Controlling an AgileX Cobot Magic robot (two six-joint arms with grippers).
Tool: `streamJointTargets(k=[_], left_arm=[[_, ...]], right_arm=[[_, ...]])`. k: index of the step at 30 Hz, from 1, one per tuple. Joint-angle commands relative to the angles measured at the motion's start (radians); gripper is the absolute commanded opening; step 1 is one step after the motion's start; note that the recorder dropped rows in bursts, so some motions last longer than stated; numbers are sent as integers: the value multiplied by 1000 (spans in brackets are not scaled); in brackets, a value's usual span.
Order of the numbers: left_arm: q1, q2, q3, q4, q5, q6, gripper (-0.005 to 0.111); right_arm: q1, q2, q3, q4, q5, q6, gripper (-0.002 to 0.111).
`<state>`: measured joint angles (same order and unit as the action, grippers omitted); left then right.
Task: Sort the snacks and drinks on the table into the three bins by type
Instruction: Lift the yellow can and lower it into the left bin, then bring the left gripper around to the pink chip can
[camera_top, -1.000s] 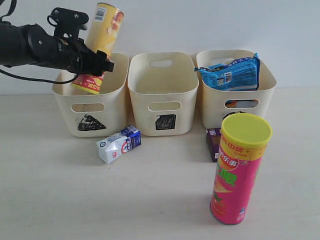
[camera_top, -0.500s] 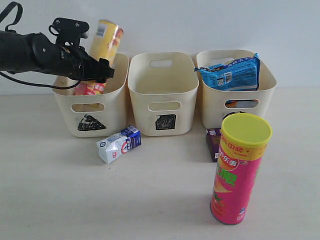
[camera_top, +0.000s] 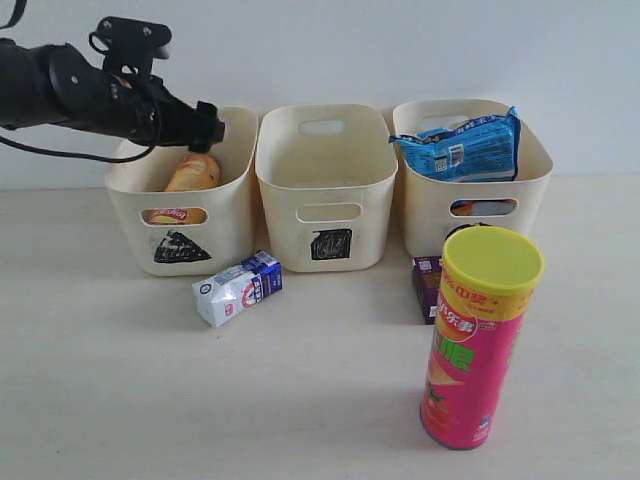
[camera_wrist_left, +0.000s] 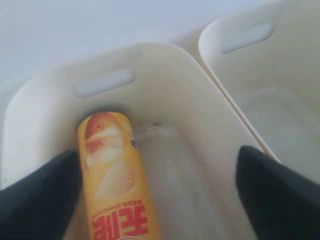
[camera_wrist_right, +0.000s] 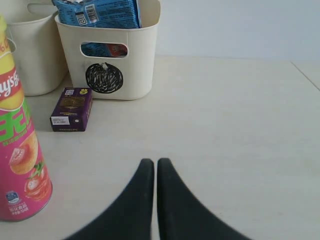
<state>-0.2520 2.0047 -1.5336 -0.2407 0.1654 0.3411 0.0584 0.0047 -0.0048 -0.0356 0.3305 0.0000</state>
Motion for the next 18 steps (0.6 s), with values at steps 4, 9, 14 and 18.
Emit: streamJointTargets(k=[4,9,14,18], left_arm=[[3,-140,-3,-6,177,46,6],[-1,-264,80,-6,182,47,4],[-1,-386,237,-14,106,47,4],[-27,-476,372,-14,20,72,4]], right_arm=[[-8,-5,5,0,-9,0,0],[-8,-5,5,0,-9,0,0],[-8,-5,5,0,-9,0,0],[-8,-5,5,0,-9,0,0]])
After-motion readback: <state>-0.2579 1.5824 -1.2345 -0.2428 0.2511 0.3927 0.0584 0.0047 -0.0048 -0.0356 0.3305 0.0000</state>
